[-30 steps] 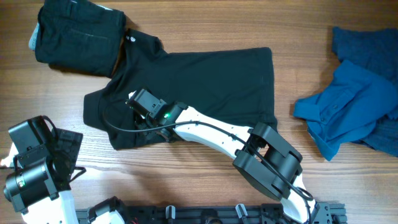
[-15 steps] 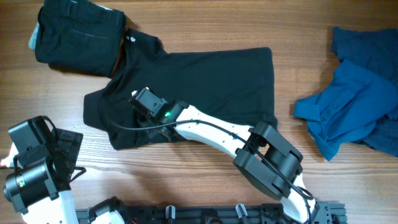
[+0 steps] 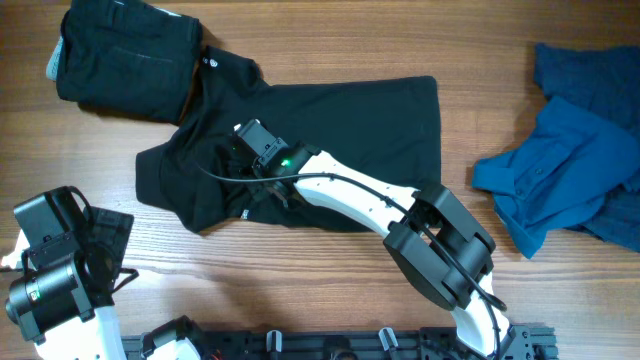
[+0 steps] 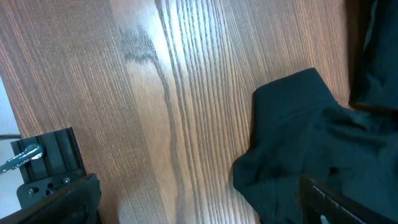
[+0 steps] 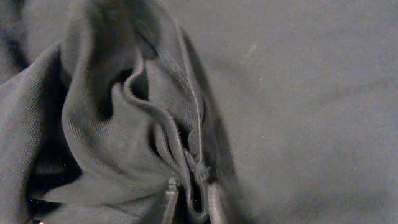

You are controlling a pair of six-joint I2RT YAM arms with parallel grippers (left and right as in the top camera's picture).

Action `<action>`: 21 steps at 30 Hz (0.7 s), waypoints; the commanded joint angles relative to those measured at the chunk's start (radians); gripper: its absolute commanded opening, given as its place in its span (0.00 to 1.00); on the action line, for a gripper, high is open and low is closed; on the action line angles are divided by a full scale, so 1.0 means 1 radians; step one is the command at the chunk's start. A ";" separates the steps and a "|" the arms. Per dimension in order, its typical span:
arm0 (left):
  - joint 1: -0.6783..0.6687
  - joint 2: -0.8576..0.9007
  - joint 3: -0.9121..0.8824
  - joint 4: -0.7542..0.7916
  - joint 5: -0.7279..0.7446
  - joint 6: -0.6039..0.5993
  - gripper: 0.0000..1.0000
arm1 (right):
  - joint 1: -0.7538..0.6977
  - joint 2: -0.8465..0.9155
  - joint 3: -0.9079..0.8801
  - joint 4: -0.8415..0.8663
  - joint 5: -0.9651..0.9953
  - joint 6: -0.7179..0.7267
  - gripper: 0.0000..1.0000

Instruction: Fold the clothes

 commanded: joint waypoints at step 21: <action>-0.067 -0.004 0.009 -0.018 0.426 0.392 1.00 | -0.151 -0.339 0.026 -0.373 0.010 0.346 1.00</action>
